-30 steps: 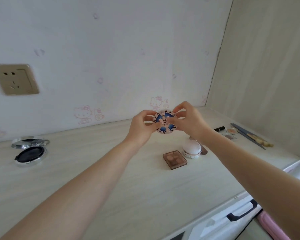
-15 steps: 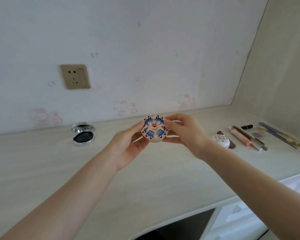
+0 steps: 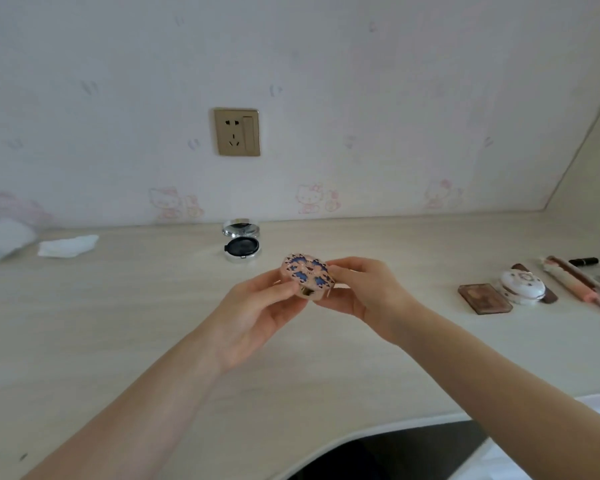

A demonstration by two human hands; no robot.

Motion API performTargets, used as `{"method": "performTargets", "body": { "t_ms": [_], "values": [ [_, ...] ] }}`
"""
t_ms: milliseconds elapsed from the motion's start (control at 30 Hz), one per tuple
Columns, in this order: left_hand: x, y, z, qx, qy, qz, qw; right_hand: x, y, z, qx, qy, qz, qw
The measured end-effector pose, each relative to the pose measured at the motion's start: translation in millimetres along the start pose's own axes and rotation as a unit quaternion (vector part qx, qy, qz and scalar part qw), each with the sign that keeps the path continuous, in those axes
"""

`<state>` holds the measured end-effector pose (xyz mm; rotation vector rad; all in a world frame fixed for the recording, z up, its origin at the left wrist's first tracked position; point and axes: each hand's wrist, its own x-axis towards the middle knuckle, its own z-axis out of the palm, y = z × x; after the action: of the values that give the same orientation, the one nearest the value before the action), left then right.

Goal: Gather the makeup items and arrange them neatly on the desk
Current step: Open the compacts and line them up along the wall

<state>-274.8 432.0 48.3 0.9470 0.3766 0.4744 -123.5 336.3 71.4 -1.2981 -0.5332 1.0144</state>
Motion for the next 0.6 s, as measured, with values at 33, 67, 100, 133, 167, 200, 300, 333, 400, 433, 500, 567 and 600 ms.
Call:
{"method": "performTargets", "body": {
  "t_ms": [33, 67, 100, 133, 167, 200, 300, 333, 400, 433, 500, 567, 600],
  "values": [
    [-1.0, -1.1, -1.8, -0.006, 0.015, 0.002, 1.0, 0.6, 2.0, 3.2, 0.01, -0.007, 0.009, 1.0],
    [-1.4, -2.5, -3.2, -0.014, 0.027, 0.003, 1.0, 1.2, 3.7, 5.5, 0.011, -0.01, 0.016, 1.0],
    [-1.7, -3.9, -4.5, -0.023, 0.034, 0.002, 0.999, 2.2, 5.3, 7.2, 0.006, -0.01, 0.021, 1.0],
    [-1.9, -5.3, -6.0, -0.03, 0.035, 0.0, 0.999, 3.1, 6.4, 8.4, -0.007, -0.007, 0.023, 1.0],
    [-2.2, -7.2, -7.6, -0.035, 0.035, -0.003, 0.999, 3.9, 7.3, 9.4, -0.031, -0.003, 0.024, 0.999],
    [-3.0, -9.0, -9.3, -0.04, 0.034, -0.007, 0.999, 4.4, 8.2, 10.0, -0.072, 0.004, 0.02, 0.997],
    [-5.2, -14.8, -13.6, -0.056, 0.02, -0.026, 0.998, 7.0, 9.9, 9.1, -0.293, 0.044, -0.043, 0.954],
    [-5.6, -16.6, -14.8, -0.063, 0.007, -0.029, 0.998, 7.2, 9.7, 8.1, -0.362, 0.052, -0.07, 0.928],
    [-4.8, -19.3, -17.1, -0.079, -0.024, -0.03, 0.996, 6.8, 8.1, 7.0, -0.454, 0.041, -0.108, 0.883],
    [-3.9, -19.8, -17.8, -0.084, -0.037, -0.028, 0.995, 6.6, 7.4, 6.4, -0.48, 0.029, -0.119, 0.868],
    [-1.9, -20.0, -19.5, -0.101, -0.05, -0.021, 0.993, 5.2, 6.2, 5.9, -0.502, -0.003, -0.142, 0.853],
    [-0.4, -20.0, -23.4, -0.12, -0.051, -0.014, 0.991, 1.8, 4.8, 7.2, -0.519, -0.052, -0.173, 0.835],
    [-0.3, -20.2, -25.3, -0.124, -0.052, -0.01, 0.991, -0.5, 4.8, 8.2, -0.537, -0.078, -0.187, 0.819]
  ]
}}
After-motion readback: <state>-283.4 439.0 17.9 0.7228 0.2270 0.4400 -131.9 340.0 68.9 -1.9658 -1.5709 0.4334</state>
